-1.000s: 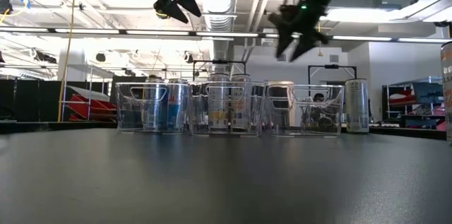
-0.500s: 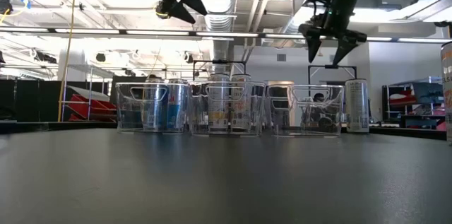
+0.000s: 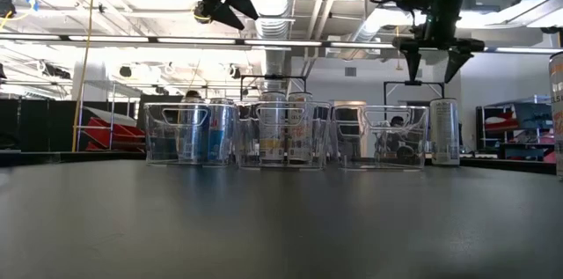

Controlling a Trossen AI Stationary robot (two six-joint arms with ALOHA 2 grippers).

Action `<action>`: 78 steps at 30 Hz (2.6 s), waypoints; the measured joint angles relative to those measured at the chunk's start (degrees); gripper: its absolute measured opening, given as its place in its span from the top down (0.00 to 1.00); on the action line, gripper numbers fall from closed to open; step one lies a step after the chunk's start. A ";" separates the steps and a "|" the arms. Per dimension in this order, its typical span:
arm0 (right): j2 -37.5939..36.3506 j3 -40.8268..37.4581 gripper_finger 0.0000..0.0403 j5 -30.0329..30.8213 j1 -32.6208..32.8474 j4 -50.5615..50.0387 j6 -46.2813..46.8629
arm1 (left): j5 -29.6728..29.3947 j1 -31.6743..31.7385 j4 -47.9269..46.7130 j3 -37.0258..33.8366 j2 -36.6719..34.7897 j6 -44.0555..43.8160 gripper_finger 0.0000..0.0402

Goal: Sort soda cans
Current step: Put the top white-yellow soda can into the center transparent bin

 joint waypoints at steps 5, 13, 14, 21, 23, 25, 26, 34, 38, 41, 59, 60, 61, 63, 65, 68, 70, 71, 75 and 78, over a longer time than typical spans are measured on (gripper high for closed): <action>0.00 0.00 0.01 -0.70 -3.34 -0.66 2.60 | 0.00 0.00 -0.11 0.00 0.00 0.65 0.01; 2.44 0.00 0.01 -0.80 -3.30 -0.91 6.45 | 1.01 0.00 -0.21 0.00 0.00 0.84 0.01; 2.91 0.00 0.01 -0.74 -3.19 -1.27 7.59 | 1.08 0.00 -0.20 0.00 0.00 0.84 0.01; 5.84 -0.04 0.01 1.11 -2.71 -3.12 16.40 | 1.11 0.00 -1.26 0.00 0.01 0.38 0.01; 5.91 -0.04 0.01 1.14 -2.72 -3.37 17.67 | 1.11 0.00 -2.12 0.00 0.02 0.81 0.01; 5.95 -0.04 0.01 1.74 -2.73 -3.34 18.39 | 1.11 0.00 -2.85 0.00 0.02 1.14 0.01; 6.08 -0.04 0.01 2.21 -2.73 -2.89 18.94 | 1.10 0.00 -3.20 0.00 0.02 1.33 0.01; 7.44 -0.02 0.01 6.20 -2.77 -0.92 23.61 | 1.09 0.00 -3.37 0.00 0.02 3.06 0.01; 10.03 0.02 0.02 10.21 -2.10 -2.87 24.42 | 1.09 0.00 -3.73 0.00 0.02 3.86 0.01; 12.01 0.07 0.04 11.82 -1.22 -5.47 26.08 | 1.09 0.00 -5.18 0.00 0.02 4.12 0.01; 16.28 0.02 0.20 11.58 -1.42 0.30 28.00 | 1.03 0.95 -8.02 0.00 0.02 7.97 0.01; 16.28 0.02 0.24 11.58 -1.38 0.17 27.98 | 1.03 1.12 -8.01 0.00 0.02 7.97 0.01; 16.28 0.02 0.28 11.59 -1.33 0.10 27.96 | 1.03 1.30 -8.02 0.00 0.02 7.95 0.01; 16.26 0.02 0.37 11.67 -1.31 -0.06 27.96 | 1.03 1.56 -8.04 0.00 0.02 7.95 0.01; 16.24 0.02 0.43 11.72 -1.17 -0.04 27.92 | 1.03 1.74 -8.15 0.00 0.02 7.97 0.01; 15.57 0.04 0.43 11.28 -0.18 -0.38 26.81 | 1.03 1.75 -8.57 0.00 0.02 7.90 0.01; 14.61 0.92 0.43 10.54 1.29 -1.37 25.03 | 0.64 1.75 -9.11 -0.02 0.02 7.32 0.01; 14.04 1.65 0.43 10.41 2.19 -2.03 24.61 | 0.14 1.73 -9.35 0.00 0.02 6.62 0.01; 12.12 5.16 0.42 10.99 6.37 -4.53 22.35 | -2.44 1.75 -9.56 0.00 0.02 5.32 0.01; 10.94 7.96 0.40 13.62 10.76 -6.01 20.19 | -2.75 1.77 -9.72 0.00 0.02 5.33 0.01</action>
